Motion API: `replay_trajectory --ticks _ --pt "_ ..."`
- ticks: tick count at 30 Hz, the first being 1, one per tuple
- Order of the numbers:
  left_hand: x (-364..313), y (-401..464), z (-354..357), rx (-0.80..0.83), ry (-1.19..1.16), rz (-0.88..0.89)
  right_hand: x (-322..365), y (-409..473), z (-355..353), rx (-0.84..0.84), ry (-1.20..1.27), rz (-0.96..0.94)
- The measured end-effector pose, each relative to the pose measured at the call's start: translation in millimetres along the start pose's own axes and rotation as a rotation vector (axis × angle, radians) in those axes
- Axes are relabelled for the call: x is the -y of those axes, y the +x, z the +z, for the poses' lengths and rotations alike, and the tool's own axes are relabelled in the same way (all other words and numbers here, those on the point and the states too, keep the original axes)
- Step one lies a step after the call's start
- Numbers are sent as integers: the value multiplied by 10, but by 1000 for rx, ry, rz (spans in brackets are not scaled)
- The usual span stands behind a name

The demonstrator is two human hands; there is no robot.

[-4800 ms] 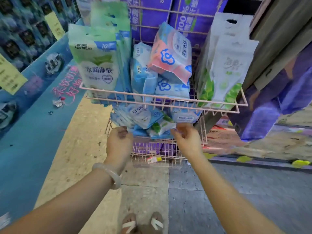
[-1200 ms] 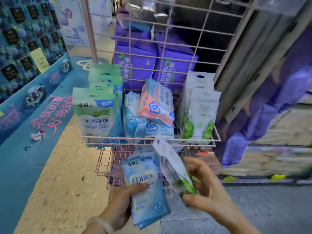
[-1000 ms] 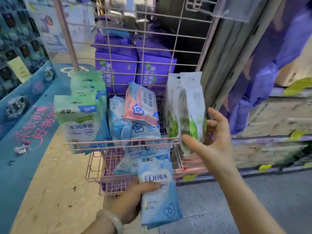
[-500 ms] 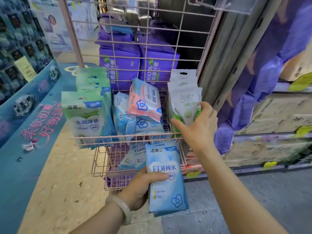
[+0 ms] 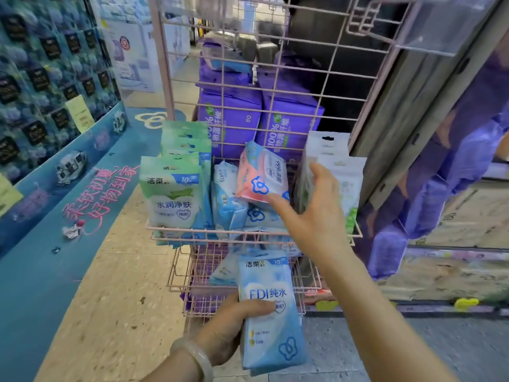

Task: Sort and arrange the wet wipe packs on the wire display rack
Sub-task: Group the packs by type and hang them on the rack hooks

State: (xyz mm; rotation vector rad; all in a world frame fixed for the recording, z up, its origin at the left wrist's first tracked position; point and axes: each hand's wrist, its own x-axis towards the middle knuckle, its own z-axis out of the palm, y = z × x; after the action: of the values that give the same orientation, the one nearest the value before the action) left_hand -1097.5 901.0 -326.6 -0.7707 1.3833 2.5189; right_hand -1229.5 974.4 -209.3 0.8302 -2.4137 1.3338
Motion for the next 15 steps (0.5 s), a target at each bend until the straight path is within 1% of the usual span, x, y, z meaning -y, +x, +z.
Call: replay_trajectory --ticks 1,2,4,5,7,8,9,11,12,13,14,15 --pt "8 -20 -46 -18 -11 2 112 90 109 111 72 86" --pt "13 -38 -86 -38 -20 6 189 188 223 201 73 187" --pt "30 -82 -159 -70 -40 16 289 352 420 314 -51 312" --pt "38 -110 -200 -82 -47 17 315 415 491 336 -103 333" --pt "68 -169 -297 -118 -61 13 327 504 551 305 -112 362" --pt "93 -199 -355 -138 -70 9 313 532 540 272 -44 379" --pt "125 -229 -412 -156 -82 3 306 538 485 234 87 399" --pt "190 -292 -526 -198 -109 -14 317 474 252 209 490 421" --pt "221 -326 -579 -219 -126 -16 306 410 87 259 656 381" --pt "249 -362 -630 -243 -145 -14 268 318 -95 359 758 309" --pt "274 -400 -688 -267 -168 -8 217 191 -267 498 838 246" --pt "296 -434 -747 -291 -192 1 148 31 -404 653 901 225"
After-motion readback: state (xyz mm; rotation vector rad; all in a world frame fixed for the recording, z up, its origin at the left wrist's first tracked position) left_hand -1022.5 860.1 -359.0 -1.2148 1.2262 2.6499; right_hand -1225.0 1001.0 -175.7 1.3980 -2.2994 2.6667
